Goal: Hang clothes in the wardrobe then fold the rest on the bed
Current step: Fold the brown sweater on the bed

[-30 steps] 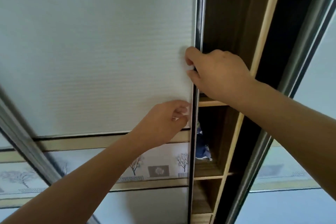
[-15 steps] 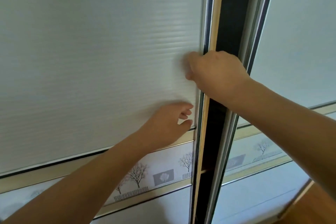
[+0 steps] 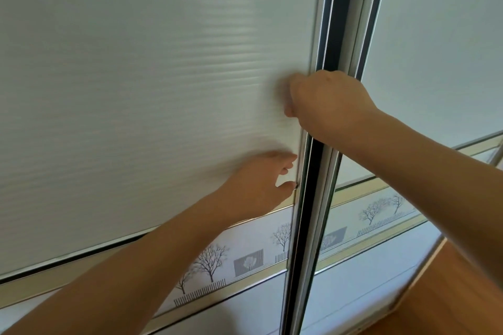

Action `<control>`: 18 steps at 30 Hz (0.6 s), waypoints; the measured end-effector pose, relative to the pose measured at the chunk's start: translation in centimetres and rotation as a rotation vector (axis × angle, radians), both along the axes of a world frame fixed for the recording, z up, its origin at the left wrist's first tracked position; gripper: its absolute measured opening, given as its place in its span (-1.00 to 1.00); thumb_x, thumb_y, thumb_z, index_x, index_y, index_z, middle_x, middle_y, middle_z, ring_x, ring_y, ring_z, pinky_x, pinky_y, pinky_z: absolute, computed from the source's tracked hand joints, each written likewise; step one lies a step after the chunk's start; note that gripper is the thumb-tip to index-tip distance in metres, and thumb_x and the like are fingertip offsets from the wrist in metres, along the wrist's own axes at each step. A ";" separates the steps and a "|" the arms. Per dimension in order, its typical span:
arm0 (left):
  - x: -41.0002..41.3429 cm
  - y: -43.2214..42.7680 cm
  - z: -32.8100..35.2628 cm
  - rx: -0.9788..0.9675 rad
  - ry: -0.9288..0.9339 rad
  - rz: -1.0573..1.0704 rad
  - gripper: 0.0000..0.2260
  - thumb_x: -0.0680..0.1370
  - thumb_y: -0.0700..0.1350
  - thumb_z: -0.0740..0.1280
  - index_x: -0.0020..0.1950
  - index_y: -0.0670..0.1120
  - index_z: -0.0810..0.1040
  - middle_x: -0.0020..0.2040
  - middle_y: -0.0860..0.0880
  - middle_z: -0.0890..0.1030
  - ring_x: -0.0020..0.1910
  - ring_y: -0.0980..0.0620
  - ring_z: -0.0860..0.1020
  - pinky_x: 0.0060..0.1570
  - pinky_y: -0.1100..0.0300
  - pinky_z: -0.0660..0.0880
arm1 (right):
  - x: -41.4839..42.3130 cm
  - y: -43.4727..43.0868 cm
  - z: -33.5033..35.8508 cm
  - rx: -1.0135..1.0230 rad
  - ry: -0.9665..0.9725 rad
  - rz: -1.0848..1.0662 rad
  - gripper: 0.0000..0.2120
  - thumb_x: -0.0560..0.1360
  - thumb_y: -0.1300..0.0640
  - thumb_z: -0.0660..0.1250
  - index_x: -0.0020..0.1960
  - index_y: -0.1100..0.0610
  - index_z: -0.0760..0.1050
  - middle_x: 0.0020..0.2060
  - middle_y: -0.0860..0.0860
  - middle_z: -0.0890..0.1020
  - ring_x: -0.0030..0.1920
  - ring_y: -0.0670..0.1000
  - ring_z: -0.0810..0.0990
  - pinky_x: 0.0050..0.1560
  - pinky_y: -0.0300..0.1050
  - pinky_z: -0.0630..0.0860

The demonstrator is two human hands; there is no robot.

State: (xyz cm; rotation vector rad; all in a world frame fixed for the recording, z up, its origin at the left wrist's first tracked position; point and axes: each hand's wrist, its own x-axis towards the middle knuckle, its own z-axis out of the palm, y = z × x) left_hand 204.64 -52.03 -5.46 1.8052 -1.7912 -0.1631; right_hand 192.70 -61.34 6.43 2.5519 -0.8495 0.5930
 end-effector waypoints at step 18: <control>-0.9 -1.2 -0.2 -0.005 -0.163 -0.062 -0.50 0.63 -0.02 0.29 0.56 -0.09 0.31 0.44 -0.03 0.44 0.40 0.02 0.40 0.22 0.34 0.21 | -0.8 0.3 -0.5 0.030 0.006 -0.172 -0.83 0.60 0.23 0.30 -0.06 0.19 0.29 -0.35 0.02 0.32 -0.29 0.12 0.41 -0.38 -0.08 0.21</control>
